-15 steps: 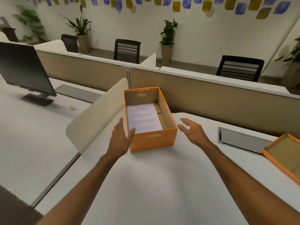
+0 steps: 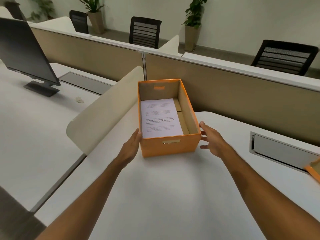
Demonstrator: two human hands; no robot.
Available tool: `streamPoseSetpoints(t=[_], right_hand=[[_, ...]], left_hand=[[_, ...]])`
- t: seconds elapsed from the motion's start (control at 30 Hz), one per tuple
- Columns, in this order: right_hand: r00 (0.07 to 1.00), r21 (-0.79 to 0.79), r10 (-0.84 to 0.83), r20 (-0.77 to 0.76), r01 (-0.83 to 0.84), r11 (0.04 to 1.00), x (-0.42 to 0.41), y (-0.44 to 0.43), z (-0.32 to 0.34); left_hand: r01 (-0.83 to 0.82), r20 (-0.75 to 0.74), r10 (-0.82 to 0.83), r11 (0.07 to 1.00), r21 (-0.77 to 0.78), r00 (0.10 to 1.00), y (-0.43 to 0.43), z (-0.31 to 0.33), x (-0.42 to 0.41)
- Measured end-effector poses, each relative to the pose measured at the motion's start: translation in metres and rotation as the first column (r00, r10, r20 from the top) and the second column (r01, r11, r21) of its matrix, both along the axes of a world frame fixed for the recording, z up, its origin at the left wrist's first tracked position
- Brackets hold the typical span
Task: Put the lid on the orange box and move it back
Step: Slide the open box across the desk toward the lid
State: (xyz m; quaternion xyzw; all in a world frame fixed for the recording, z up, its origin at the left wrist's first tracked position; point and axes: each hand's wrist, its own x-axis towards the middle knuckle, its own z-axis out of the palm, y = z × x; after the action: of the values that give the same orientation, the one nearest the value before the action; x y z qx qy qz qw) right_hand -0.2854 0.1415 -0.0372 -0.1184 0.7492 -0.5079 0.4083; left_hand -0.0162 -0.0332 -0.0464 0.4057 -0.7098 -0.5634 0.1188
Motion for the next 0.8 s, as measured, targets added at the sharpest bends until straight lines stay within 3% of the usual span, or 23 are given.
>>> streamPoseSetpoints(t=[0.23, 0.8], right_hand=[[0.998, -0.061, 0.055, 0.037, -0.053, 0.997, -0.002, -0.005, -0.006], [0.999, -0.218, -0.023, 0.033, 0.029, 0.976, 0.027, 0.076, 0.006]], left_hand=[[-0.058, -0.119, 0.079, 0.983, 0.172, 0.99, -0.002, -0.002, -0.001], [0.035, -0.262, 0.014, 0.983, 0.182, 0.965, 0.037, 0.014, 0.015]])
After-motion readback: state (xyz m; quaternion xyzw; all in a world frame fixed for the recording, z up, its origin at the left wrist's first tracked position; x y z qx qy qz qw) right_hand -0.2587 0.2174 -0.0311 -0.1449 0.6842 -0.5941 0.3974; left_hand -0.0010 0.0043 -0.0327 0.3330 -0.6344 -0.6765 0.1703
